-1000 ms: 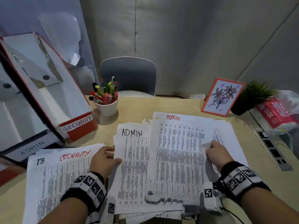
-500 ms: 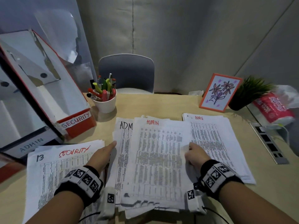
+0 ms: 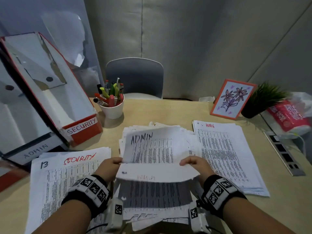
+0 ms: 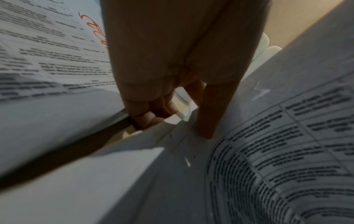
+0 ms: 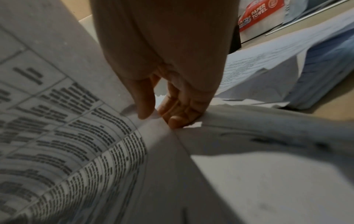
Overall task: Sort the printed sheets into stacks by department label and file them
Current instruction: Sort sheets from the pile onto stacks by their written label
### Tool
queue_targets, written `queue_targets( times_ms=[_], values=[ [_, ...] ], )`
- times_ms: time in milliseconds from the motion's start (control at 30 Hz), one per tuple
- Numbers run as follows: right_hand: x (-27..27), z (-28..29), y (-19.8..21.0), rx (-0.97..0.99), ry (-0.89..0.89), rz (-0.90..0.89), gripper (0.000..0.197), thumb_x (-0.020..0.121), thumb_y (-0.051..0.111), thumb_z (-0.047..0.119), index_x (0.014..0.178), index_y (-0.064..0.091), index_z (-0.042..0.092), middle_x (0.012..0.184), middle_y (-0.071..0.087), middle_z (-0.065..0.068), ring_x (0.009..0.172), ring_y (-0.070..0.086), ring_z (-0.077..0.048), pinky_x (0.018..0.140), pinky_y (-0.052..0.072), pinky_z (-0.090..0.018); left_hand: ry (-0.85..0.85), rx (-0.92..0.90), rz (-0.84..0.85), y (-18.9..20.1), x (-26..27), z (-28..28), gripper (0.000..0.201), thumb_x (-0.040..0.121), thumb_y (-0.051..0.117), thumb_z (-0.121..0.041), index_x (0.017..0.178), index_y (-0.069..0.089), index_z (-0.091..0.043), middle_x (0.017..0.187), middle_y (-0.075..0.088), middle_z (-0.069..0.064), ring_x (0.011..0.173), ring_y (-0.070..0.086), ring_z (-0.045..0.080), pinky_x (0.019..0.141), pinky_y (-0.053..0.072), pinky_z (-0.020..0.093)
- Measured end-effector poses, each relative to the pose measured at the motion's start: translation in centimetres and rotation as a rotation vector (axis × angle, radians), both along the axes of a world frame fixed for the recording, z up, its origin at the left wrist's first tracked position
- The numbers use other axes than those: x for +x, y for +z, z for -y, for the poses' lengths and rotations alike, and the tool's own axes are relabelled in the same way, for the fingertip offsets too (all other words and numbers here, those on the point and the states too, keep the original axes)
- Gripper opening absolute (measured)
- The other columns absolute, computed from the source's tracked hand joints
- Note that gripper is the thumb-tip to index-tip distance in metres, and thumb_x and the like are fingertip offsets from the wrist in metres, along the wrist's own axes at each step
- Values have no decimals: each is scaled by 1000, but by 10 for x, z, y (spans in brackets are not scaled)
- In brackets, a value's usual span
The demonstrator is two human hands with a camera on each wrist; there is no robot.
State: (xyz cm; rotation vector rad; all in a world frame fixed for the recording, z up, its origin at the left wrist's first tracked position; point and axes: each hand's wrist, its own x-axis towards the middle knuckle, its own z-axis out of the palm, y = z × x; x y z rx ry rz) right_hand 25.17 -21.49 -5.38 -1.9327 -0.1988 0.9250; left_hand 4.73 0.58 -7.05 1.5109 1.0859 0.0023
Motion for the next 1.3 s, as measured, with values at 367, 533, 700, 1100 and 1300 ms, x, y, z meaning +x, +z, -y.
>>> queue_targets(
  times_ms=[367, 533, 700, 1100, 1300],
  values=[
    [-1, 5, 0, 30, 118, 59, 24, 78, 69, 0, 64, 63, 19, 55, 58, 7, 55, 49, -11, 53, 39, -21, -69, 54, 56, 3, -3, 6, 46, 77, 68, 10, 48, 72, -25, 79, 61, -1, 75, 58, 13, 65, 44, 21],
    [-1, 9, -3, 119, 79, 5, 12, 75, 69, -10, 75, 69, 2, 88, 63, -4, 58, 52, -11, 48, 38, -17, 8, 23, 9, 0, -7, -1, 41, 83, 47, 10, 61, 72, -15, 76, 68, 13, 69, 53, 24, 61, 40, 28],
    [8, 16, -2, 154, 117, -70, 30, 76, 56, -24, 69, 69, 2, 99, 67, -8, 79, 65, -15, 56, 50, -17, 211, -85, 133, 3, -6, -3, 19, 87, 58, -4, 98, 72, -11, 91, 67, 12, 80, 58, 27, 65, 45, 31],
    [17, 27, 10, 153, 259, -158, 22, 53, 88, 30, 62, 76, 15, 97, 74, -9, 89, 70, -24, 82, 55, -35, 259, 123, 78, -5, -1, -3, 36, 70, 79, 2, 92, 56, -15, 73, 65, 3, 67, 61, 19, 64, 48, 27],
    [13, 24, 11, 126, 240, -180, 35, 81, 60, -12, 59, 74, 11, 91, 74, -9, 85, 68, -26, 79, 55, -35, 298, 97, 66, -10, -4, -6, 17, 74, 78, -2, 77, 63, -11, 76, 67, 10, 72, 61, 25, 78, 54, 40]
  ],
)
